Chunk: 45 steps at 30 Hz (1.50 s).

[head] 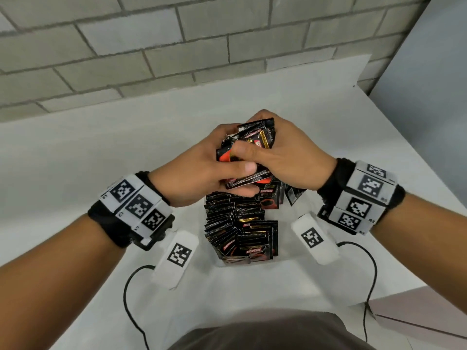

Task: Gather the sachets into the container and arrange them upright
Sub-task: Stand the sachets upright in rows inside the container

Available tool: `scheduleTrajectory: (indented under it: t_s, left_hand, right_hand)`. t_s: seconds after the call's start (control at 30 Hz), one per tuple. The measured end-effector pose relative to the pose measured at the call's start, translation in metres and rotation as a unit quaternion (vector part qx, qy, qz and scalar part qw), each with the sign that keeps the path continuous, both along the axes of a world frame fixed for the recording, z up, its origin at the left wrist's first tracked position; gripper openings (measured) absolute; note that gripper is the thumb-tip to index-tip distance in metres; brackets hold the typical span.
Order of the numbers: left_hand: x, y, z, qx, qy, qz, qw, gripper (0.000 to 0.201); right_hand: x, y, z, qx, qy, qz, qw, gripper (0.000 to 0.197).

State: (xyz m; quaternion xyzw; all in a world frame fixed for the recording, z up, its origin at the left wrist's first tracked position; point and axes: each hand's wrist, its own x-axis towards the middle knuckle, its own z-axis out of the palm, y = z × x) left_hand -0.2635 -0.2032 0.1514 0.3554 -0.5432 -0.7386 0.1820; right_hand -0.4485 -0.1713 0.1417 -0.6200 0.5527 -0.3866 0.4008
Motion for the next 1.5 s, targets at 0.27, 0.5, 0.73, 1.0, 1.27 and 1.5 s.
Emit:
scheduleTrajectory:
  t_s: [0.27,0.5,0.73,1.0,1.27,1.5]
  left_hand:
    - [-0.002,-0.004,-0.005,0.013,0.006,0.049,0.999,0.046]
    - [0.032,-0.006,-0.018,-0.016,-0.021,0.06,0.998,0.043]
    - [0.064,-0.001,-0.03,-0.039,-0.048,0.118,0.991,0.043]
    - [0.073,0.017,-0.041,-0.032,-0.033,0.147,0.988,0.041]
    - [0.083,0.019,-0.045,-0.041,-0.042,0.178,0.982,0.042]
    - [0.085,0.024,-0.049,-0.048,-0.048,0.185,0.98,0.035]
  right_hand:
    - [-0.008,0.003,0.003,0.068,-0.009,-0.035,0.997,0.067]
    - [-0.052,-0.001,-0.011,-0.019,0.232,-0.097,0.968,0.027]
    - [-0.075,0.024,-0.049,0.143,0.481,0.09,0.86,0.048]
    - [-0.084,0.031,-0.051,0.068,0.519,0.119,0.844,0.022]
    - [-0.083,0.028,-0.03,-0.002,0.377,0.122,0.918,0.016]
    - [-0.048,0.006,-0.063,0.046,0.345,0.052,0.936,0.009]
